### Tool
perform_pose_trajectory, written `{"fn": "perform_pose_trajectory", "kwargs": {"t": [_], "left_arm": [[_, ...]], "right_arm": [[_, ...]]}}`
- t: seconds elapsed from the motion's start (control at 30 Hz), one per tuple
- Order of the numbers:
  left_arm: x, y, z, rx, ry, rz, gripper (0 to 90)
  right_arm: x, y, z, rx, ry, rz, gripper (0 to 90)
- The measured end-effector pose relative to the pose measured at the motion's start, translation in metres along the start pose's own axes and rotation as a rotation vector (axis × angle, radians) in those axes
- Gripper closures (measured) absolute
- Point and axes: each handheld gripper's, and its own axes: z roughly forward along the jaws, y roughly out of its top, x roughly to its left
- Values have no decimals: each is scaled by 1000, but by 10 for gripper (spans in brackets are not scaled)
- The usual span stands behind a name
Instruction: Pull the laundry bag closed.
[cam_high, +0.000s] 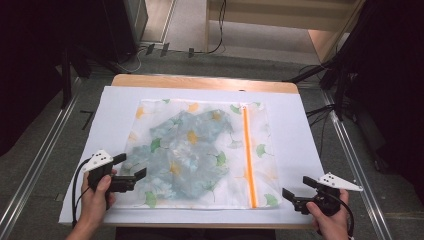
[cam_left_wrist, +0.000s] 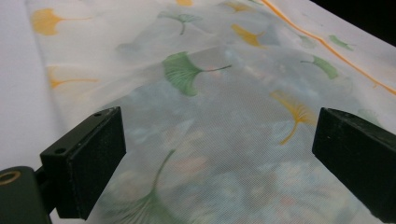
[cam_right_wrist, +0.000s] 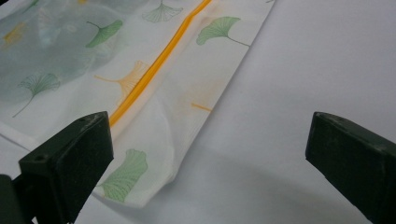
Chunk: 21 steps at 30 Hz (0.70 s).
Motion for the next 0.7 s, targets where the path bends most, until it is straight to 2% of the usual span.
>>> {"fn": "perform_pose_trajectory", "kwargs": {"t": [0.17, 0.27, 0.37, 0.53, 0.7], "left_arm": [[11, -5, -16, 0, 31, -20, 29], [14, -5, -22, -7, 35, -14, 29], [20, -10, -29, 9, 51, -21, 29], [27, -12, -36, 26, 69, -49, 29], [28, -11, -34, 31, 92, -76, 30]], "right_arm": [[1, -3, -1, 20, -10, 1, 12], [1, -1, -2, 12, -18, 6, 13], [0, -1, -4, 9, -27, 14, 13], [0, -3, -6, 20, -40, 29, 14], [1, -3, 1, 50, -44, 34, 14]]}}
